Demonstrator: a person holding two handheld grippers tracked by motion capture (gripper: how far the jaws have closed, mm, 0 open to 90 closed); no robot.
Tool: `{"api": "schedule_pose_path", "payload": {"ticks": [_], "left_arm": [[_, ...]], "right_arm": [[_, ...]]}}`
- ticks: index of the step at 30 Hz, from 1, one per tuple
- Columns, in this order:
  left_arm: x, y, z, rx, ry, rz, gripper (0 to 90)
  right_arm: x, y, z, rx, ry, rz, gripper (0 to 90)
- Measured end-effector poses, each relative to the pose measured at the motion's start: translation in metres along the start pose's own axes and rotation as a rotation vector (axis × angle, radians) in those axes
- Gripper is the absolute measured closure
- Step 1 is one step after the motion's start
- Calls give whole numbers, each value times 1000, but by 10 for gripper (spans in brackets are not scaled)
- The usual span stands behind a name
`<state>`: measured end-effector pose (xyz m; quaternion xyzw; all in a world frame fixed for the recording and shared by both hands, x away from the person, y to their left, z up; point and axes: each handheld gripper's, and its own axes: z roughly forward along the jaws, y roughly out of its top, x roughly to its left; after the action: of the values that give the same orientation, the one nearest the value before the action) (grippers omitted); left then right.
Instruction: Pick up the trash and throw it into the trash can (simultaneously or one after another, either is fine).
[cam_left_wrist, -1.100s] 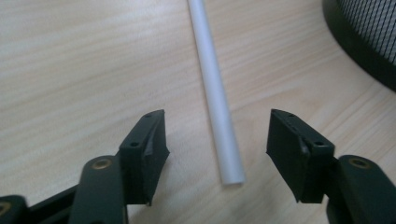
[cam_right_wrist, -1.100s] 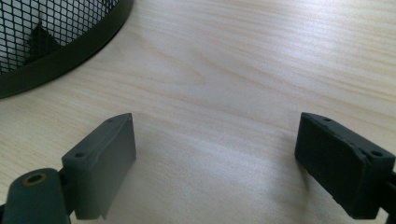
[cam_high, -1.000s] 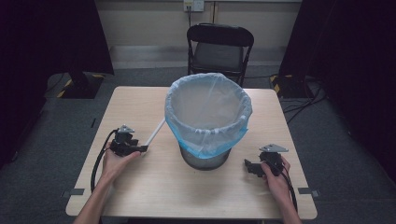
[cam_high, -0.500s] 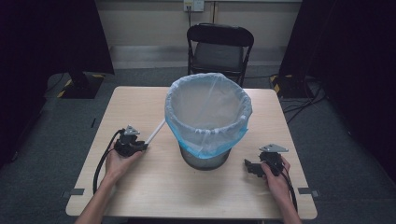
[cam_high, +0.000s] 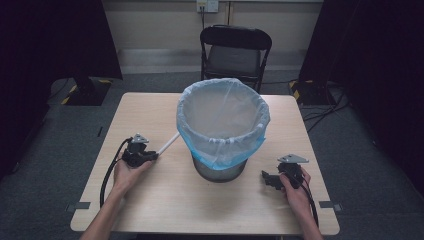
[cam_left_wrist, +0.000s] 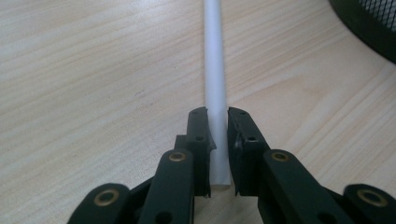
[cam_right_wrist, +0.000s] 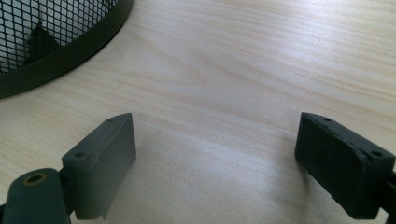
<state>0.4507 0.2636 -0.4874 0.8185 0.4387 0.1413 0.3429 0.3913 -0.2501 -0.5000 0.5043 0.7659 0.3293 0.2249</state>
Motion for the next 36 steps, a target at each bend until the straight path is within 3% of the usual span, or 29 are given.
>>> {"api": "schedule_pose_path", "payload": {"ticks": [3, 13, 23, 30, 35, 36], "left_arm": [[0, 0, 0, 2, 2, -11, 799], [4, -1, -1, -36, -49, -53, 800], [5, 2, -7, -89, -51, -48, 800], [10, 4, -15, -155, -66, -84, 800], [13, 5, -21, -187, -79, -130, 801], [13, 7, -26, -212, -103, -151, 801]], "right_arm": [[0, 0, 0, 0, 0, -1, 114], [0, 0, 0, 0, 0, 0, 114], [0, 0, 0, 0, 0, 0, 114], [0, 0, 0, 0, 0, -1, 114], [0, 0, 0, 0, 0, 0, 114], [0, 0, 0, 0, 0, 0, 114]]}}
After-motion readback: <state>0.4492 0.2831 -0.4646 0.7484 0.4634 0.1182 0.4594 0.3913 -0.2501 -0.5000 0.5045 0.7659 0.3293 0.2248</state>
